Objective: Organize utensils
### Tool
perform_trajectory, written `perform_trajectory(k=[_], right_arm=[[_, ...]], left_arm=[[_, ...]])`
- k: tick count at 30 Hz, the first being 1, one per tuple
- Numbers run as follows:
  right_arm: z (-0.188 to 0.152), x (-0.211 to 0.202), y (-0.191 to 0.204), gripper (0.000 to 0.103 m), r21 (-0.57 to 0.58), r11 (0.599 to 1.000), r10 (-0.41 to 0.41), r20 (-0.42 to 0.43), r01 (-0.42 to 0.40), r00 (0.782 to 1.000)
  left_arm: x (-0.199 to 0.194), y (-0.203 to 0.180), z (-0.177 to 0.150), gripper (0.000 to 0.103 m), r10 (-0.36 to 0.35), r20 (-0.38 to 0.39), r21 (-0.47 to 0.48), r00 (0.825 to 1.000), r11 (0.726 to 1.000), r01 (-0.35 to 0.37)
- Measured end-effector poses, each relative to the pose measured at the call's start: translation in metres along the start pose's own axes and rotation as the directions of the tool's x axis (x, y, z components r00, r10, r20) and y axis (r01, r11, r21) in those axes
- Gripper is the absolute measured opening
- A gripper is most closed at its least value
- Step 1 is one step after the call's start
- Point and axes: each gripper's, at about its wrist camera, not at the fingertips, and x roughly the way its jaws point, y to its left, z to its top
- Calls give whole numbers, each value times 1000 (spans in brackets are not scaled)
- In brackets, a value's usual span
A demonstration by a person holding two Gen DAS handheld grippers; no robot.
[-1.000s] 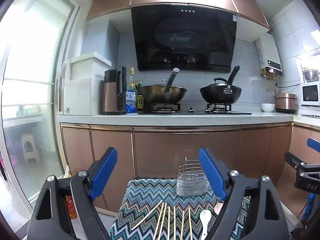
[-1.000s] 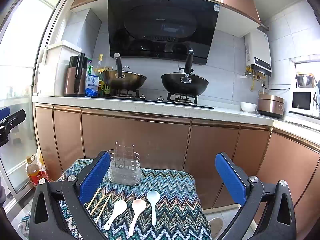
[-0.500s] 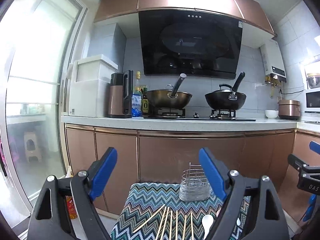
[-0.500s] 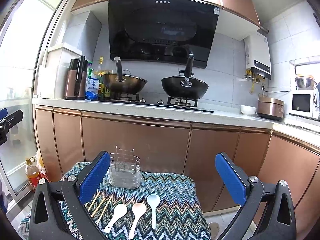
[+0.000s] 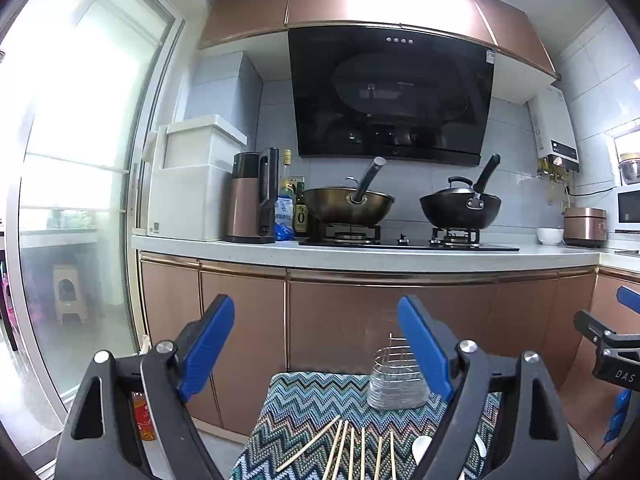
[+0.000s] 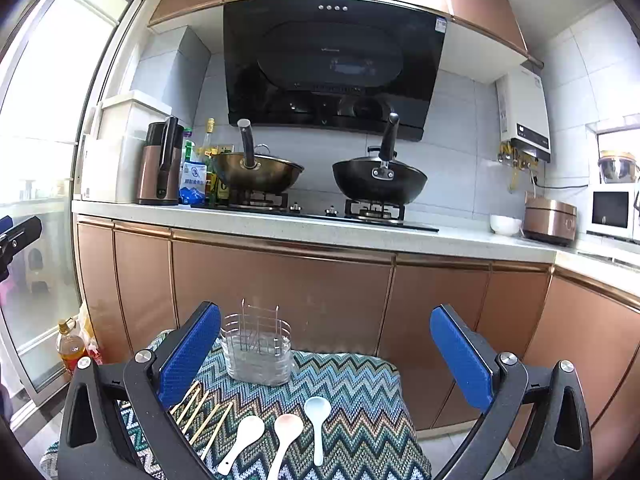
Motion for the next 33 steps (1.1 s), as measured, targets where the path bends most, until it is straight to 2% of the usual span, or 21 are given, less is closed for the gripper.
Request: perform_trajectory(k=[9,17,24,29,33], right_arm=[[5,13,2,103,-9,1000,11,-1,-11,1000],[2,24,-1,103,-8,1000,6,-22,-6,1000],[9,25,-14,103,14,1000,9,9,-9,1000],[15,25,-23,103,11,1000,12,55,-13,998],[13,35,-25,103,15,999,46,43,-47,998]], left_arm=[[11,-4,6,83,13,14,6,1000,1000,-13],[24,-5,4,83,-5,-8,-18,1000,1000,5],[36,-2,7,83,-16,-20,-35,1000,999,15],[45,-6,10,83,-10,-39,35,999,999,11],[61,-3,5,83,-33,-84,38,996,999,36]])
